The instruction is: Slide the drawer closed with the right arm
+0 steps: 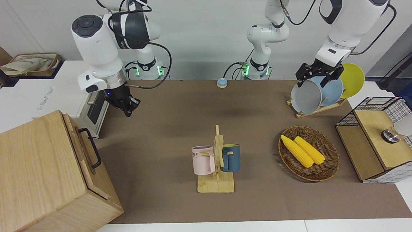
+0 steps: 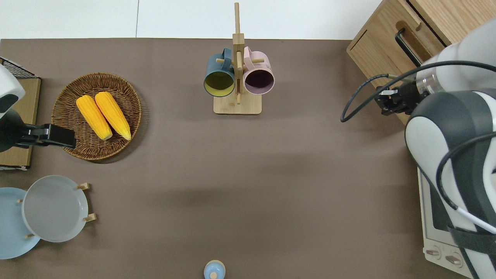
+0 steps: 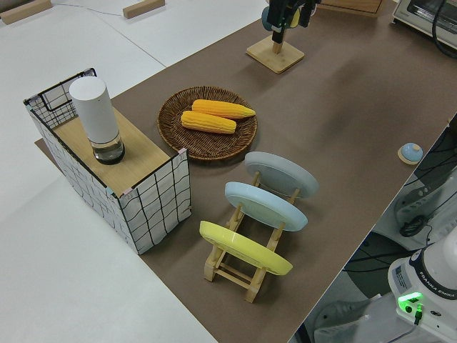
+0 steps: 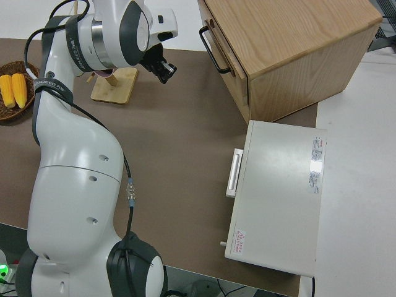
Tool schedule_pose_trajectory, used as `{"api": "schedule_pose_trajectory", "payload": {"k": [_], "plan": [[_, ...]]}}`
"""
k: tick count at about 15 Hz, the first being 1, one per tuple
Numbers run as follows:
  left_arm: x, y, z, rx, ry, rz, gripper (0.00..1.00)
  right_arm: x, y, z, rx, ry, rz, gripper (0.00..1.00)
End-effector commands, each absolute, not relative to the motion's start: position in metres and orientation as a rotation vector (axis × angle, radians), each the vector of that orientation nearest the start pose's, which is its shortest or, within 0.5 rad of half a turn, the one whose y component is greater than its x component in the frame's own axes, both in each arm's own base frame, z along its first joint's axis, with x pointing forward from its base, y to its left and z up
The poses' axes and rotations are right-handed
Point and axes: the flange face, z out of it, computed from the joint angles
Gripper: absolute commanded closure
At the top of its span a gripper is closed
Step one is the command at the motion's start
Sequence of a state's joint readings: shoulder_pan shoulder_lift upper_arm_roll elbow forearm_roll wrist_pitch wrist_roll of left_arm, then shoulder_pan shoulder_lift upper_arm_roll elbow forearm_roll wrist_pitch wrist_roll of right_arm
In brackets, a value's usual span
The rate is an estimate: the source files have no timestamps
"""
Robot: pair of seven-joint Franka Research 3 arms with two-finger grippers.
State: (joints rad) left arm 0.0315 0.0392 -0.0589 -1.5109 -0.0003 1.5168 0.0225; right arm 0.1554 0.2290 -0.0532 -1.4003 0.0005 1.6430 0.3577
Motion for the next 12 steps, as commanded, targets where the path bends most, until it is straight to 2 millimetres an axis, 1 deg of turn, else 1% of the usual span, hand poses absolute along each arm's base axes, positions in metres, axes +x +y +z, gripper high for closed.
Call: {"api": "schedule_pose_trajectory", "payload": {"k": [1,4,6,7,8,9,10,11,12], "plan": [[0.563,-0.013,0.629,-3.126,0.094,0.062,0.01,0.593,0.083,0.584,-3.125,0.091,0.027,1.000],[0.563,-0.013,0.629,-3.126,0.094,0.062,0.01,0.586,0.088,0.594,-3.136,-0.026,0.030,1.000],[0.563,-0.013,0.629,-3.126,0.094,0.062,0.01,0.587,0.085,0.601,-3.131,-0.137,0.010,1.000],[0.563,-0.013,0.629,-3.126,0.094,0.062,0.01,0.589,0.085,0.603,-3.127,-0.134,0.001,0.974],[0.563,-0.013,0.630,-3.126,0.092,0.060,0.01,0.593,0.084,0.601,-3.138,-0.133,0.000,0.833],[0.563,-0.013,0.629,-3.126,0.094,0.062,0.01,0.597,0.085,0.597,-3.137,-0.124,0.007,0.670],[0.563,-0.013,0.630,-3.126,0.094,0.060,0.01,0.604,0.083,0.595,-3.136,-0.093,0.005,0.457],[0.563,-0.013,0.630,-3.126,0.094,0.060,0.01,0.609,0.081,0.599,-3.131,-0.062,-0.011,0.193],[0.563,-0.013,0.629,-3.126,0.092,0.062,0.01,0.612,0.080,0.596,-3.131,-0.040,-0.011,0.015]]}}
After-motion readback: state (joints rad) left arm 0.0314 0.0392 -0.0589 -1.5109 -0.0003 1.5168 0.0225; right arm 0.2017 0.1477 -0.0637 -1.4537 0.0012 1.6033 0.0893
